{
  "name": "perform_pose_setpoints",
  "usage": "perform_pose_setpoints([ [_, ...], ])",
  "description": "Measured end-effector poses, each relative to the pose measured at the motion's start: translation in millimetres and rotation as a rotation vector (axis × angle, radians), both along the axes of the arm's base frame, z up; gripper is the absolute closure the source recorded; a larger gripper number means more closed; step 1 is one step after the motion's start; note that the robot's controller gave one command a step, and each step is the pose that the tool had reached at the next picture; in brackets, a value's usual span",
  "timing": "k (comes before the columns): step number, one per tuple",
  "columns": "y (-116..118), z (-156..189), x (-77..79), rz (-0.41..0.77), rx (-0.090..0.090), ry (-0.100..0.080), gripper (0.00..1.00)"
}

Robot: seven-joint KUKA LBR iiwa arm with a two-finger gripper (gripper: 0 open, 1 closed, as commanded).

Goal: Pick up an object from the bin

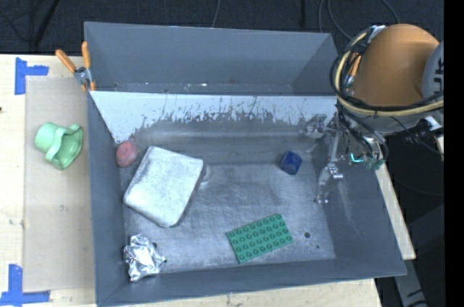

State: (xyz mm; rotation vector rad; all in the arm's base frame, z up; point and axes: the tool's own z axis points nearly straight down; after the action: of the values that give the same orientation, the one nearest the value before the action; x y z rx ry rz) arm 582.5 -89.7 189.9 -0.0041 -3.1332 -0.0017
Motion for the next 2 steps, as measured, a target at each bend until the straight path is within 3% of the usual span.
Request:
perform_pose_setpoints([
  [1,65.8,-113.8,-70.3,-0.002,0.002,0.005,0.00],
  [2,63.2,-109.0,-66.6,-0.002,-0.002,-0.005,1.00],
])
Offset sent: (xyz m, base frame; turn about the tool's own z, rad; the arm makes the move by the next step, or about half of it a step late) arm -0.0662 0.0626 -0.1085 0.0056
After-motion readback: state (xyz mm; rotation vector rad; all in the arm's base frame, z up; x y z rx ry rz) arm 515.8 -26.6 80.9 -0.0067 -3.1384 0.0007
